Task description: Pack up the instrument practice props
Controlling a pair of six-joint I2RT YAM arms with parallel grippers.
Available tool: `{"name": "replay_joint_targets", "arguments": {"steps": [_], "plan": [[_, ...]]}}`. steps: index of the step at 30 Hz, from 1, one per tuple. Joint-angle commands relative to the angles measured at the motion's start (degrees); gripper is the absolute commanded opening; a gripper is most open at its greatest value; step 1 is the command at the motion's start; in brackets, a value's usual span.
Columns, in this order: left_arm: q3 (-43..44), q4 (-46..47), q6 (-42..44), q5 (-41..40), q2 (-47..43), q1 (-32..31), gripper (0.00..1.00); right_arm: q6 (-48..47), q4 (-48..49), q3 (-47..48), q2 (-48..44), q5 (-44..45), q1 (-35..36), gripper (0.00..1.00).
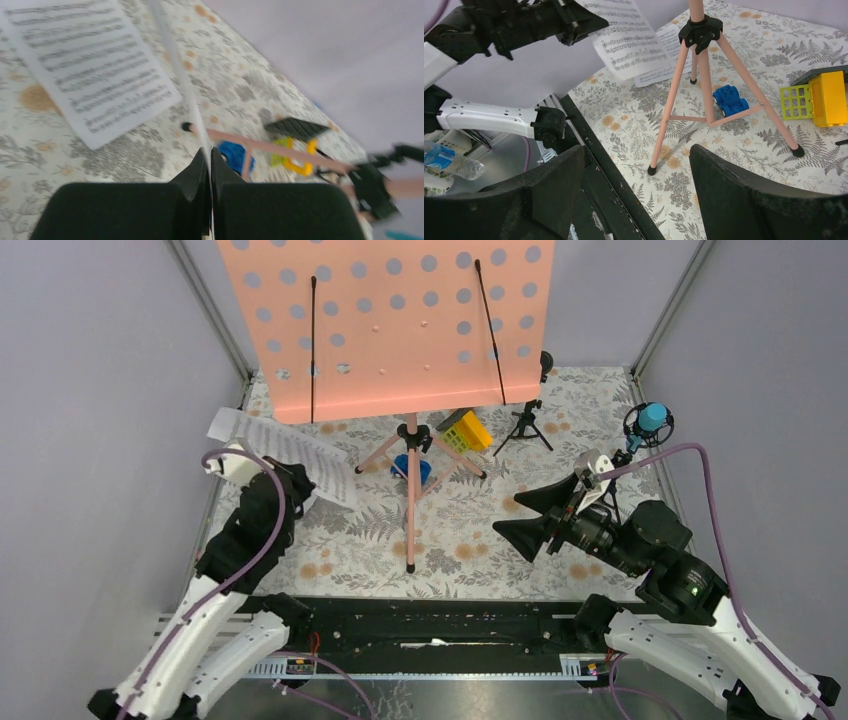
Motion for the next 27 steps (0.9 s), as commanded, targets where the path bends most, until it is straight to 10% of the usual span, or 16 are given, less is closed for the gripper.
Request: {"name": "replay_joint_targets", "arguments": {"steps": [1, 10, 17, 27], "plan": [[-2.4, 8.14, 4.41, 22.09, 3.23, 19.04, 0.0, 0.92, 0.28, 0.66, -0.09, -0.06, 0.22, 0.83], [-2.36, 22.25, 0.48, 59.99, 17.83, 55.55, 0.0, 1.77, -2.97, 0.53, -2.67, 0.49, 0.22, 0.83], [3.89, 38.42, -3.37, 74.14, 31.06, 56.9, 0.0, 0.09, -5.43, 1.29, -3.14, 2.77, 0.2, 0.84], [5.17, 30.64, 1.57, 65.31, 35.32, 58.85, 0.0, -0.8, -5.48, 1.38, 0.34, 3.08, 0.18, 0.84]]}}
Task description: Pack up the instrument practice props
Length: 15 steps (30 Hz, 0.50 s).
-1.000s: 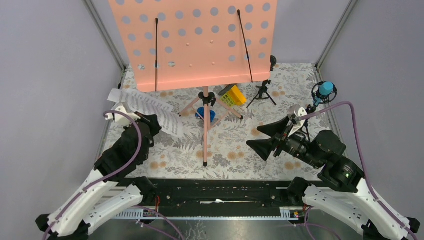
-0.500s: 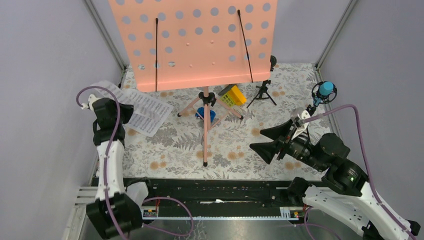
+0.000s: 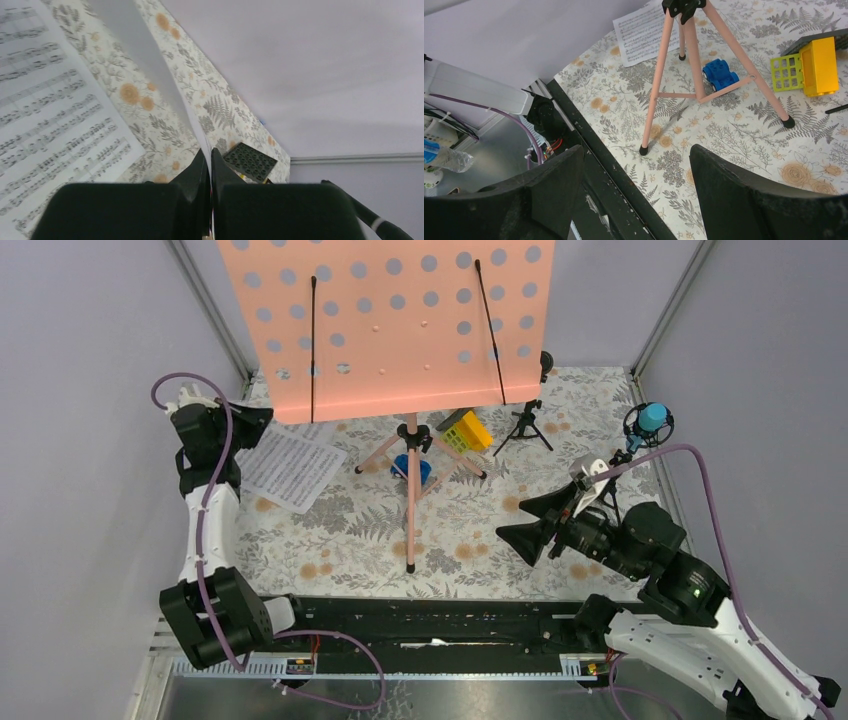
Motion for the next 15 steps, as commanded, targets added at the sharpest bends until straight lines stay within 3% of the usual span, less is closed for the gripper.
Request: {"name": "replay_joint_targets", "arguments": {"steps": [1, 9, 15], "plan": [[-2.11, -1.53, 2.16, -3.94, 2.71, 2.35, 0.0, -1.16, 0.52, 1.44, 1.92, 1.02, 0.24, 0.84], [2.66, -6.15, 2.87, -1.95, 23.03, 5.75, 0.0, -2.16, 0.08, 2.66, 4.62, -0.48, 0.21, 0.84], [3.33, -9.11, 5.51, -3.21, 26.81, 7.16, 0.0, -2.56, -0.24, 2.26, 5.71, -0.05, 0.18, 0.84]]}}
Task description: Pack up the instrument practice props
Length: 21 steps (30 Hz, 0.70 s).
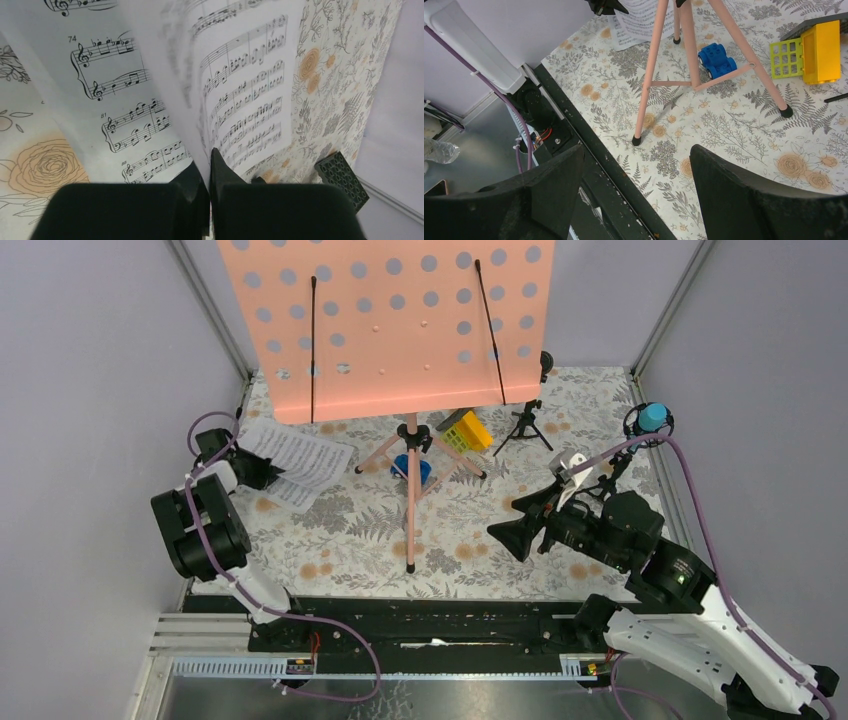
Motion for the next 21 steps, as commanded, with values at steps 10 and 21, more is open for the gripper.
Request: {"name": "replay_joint_targets", "arguments": {"steps": [10, 21], "plan": [[3.8, -1.03, 2.17, 0.73, -0.66, 6.59, 0.0, -0.49, 1.04, 1.36, 2.03, -0.78, 0.24, 0.84], [3.62, -2.12, 3.27, 1.23, -0.33, 6.79, 0.35, -0.31, 0.77, 1.66, 2.29, -1.4, 0.2, 0.84]]}}
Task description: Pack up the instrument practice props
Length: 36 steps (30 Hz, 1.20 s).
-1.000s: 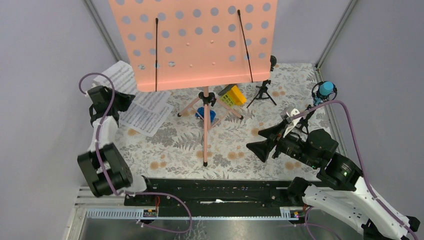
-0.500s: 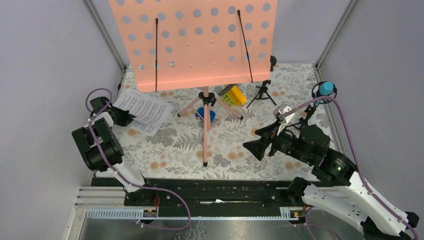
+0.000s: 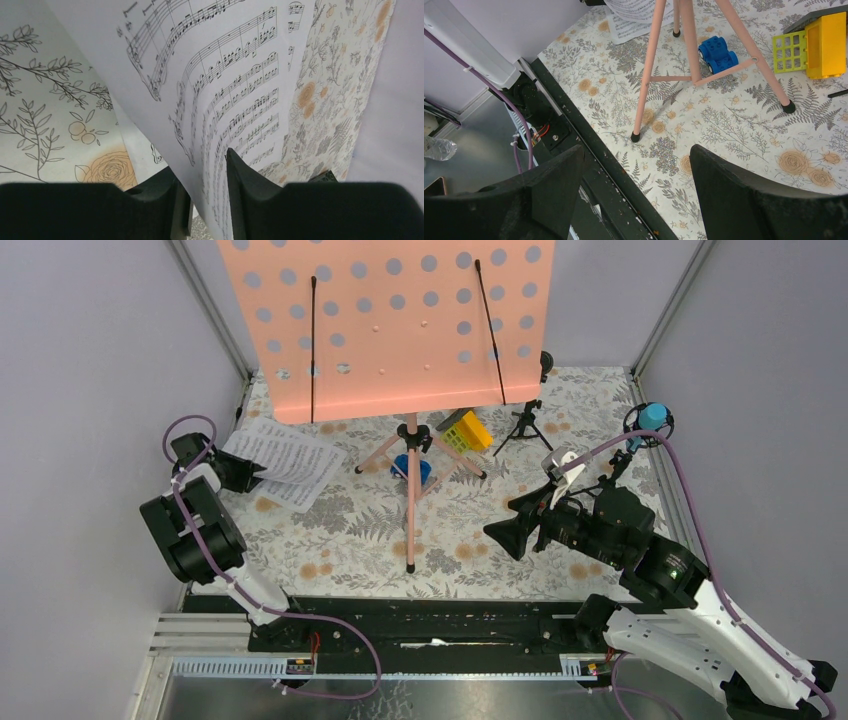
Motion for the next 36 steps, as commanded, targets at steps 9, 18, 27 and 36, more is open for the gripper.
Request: {"name": "replay_joint_targets", "arguments": {"steps": [9, 18, 27, 36], "plan": [[2.16, -0.41, 1.19, -1.89, -0.17, 0.41, 0.0, 0.0, 0.56, 1.19, -0.14, -0.85, 0.23, 0.84], [3.47, 1.34, 2.67, 2.89, 2.52, 0.34, 0.0, 0.25, 0.39, 1.15, -0.22, -0.71, 0.25, 0.83], [13.1, -1.27, 5.05, 9.04, 10.79, -0.16, 0.0, 0.71, 0.33, 0.03, -0.79, -0.68, 0.17, 0.84], [13.0, -3.12, 6.02, 8.11, 11.5, -0.17, 0.23, 0.99, -0.06, 0.02, -1.37, -0.59, 0.21, 0.83]]}}
